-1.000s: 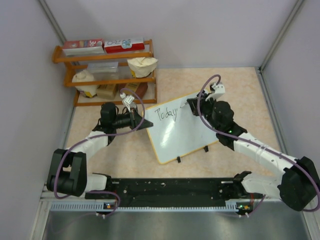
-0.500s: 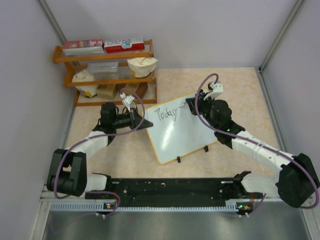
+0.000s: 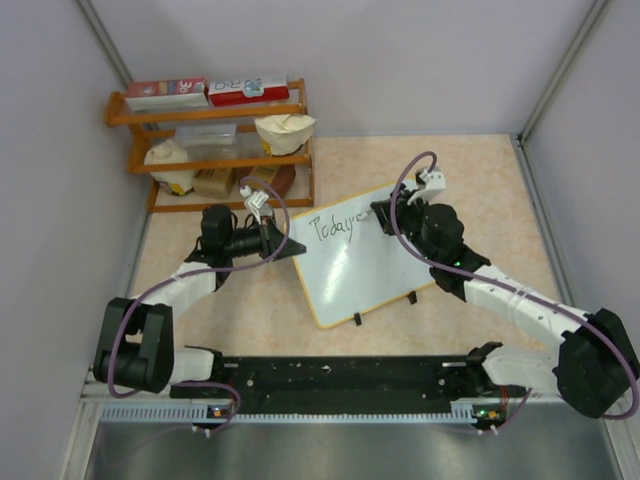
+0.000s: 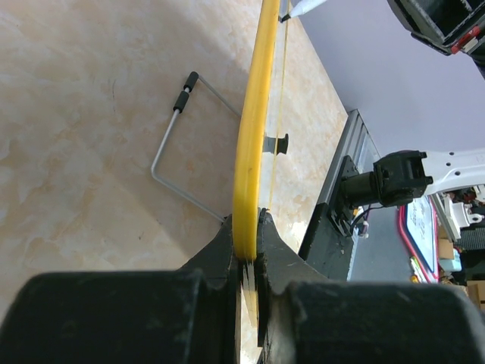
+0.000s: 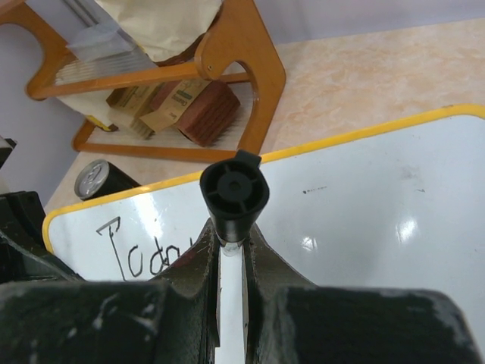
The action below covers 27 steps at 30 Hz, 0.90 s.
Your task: Write a sentence on the whiteboard
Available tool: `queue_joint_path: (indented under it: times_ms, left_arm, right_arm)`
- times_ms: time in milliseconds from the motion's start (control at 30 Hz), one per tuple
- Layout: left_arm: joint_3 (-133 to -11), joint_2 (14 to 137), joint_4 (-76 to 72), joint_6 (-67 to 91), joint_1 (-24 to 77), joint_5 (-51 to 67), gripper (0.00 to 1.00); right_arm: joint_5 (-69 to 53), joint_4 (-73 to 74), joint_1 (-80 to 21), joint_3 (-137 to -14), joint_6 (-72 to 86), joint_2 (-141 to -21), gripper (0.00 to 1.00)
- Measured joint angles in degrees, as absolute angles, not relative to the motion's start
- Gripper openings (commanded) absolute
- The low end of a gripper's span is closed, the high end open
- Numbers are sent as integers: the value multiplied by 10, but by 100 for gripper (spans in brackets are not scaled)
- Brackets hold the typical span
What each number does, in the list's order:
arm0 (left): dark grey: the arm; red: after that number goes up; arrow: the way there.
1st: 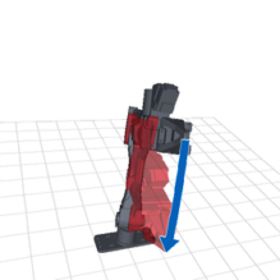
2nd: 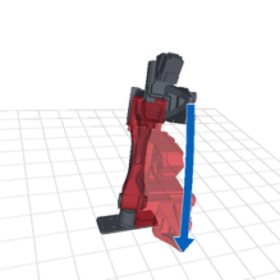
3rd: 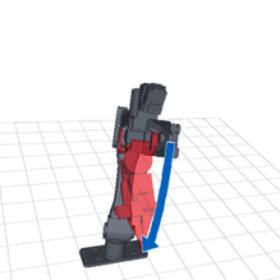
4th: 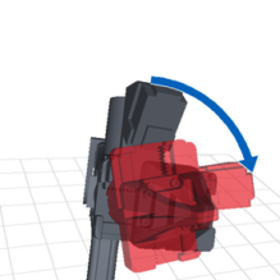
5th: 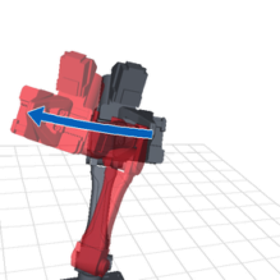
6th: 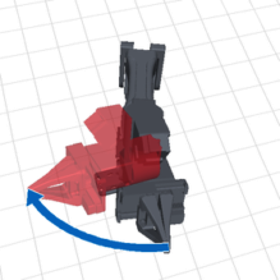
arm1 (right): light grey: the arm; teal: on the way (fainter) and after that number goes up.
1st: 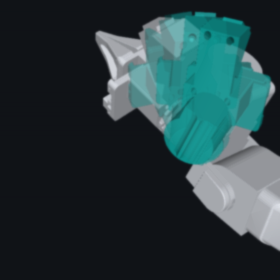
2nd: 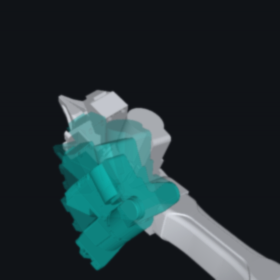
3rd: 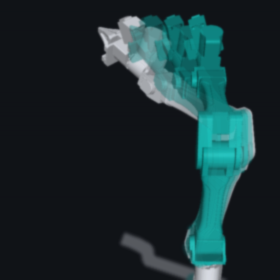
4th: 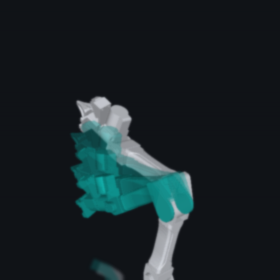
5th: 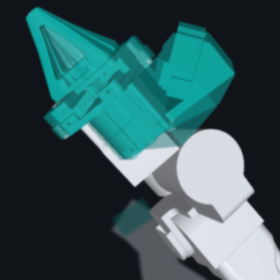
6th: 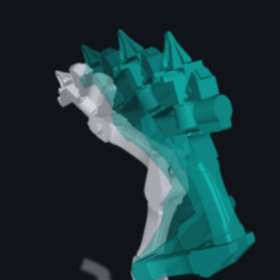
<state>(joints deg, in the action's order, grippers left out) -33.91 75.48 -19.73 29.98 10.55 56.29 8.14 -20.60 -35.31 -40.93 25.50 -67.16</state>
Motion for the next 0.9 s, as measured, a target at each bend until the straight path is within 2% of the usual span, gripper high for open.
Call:
queue_joint_path:
  times_ms: [900]
  left_arm:
    - [-337,755,-199,301,105,562,0]
  right_arm:
    - [68,-192,-353,-380,261,-645,0]
